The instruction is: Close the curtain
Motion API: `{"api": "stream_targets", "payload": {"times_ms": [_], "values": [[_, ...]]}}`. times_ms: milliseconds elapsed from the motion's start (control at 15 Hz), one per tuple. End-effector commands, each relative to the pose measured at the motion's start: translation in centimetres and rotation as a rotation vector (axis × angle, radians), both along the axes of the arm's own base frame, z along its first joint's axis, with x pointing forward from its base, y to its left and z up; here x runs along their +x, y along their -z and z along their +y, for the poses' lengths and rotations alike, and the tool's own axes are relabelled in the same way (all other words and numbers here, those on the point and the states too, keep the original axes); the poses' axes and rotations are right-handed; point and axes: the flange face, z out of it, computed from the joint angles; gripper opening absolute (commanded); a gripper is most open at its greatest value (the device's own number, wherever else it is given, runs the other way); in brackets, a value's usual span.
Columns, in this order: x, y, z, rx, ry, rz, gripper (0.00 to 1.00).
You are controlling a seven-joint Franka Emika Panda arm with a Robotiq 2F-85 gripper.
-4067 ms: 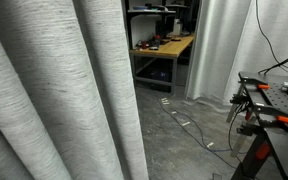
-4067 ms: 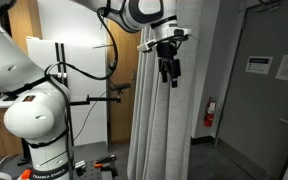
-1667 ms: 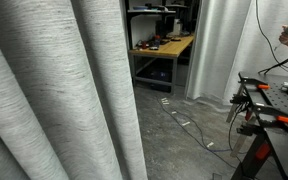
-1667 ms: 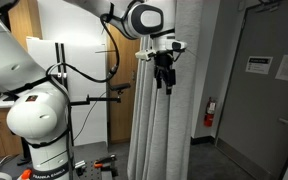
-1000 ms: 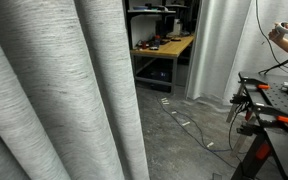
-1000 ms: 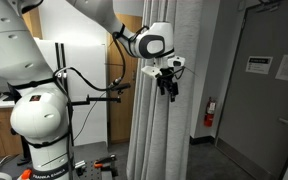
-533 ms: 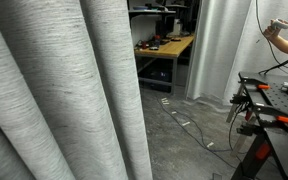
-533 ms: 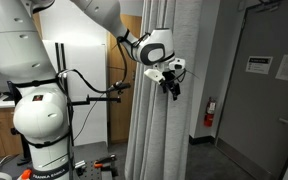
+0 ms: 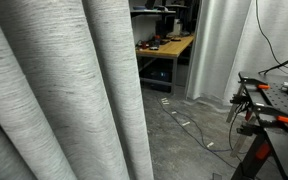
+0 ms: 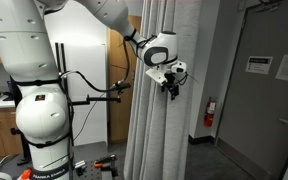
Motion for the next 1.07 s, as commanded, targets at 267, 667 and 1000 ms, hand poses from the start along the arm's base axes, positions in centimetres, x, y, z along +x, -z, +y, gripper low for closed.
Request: {"api": "stream_targets", "payload": {"times_ms": [267,667,1000], "values": [[-0.9,-1.3,1.0,0.073,0.018,-0.105,0.98],[-0.9,-3.1,6.2,0.194,0.074,-0.381,1.00],[-1.4,-5.2,10.8,0.191,0.056,-0.614,1.00]]}}
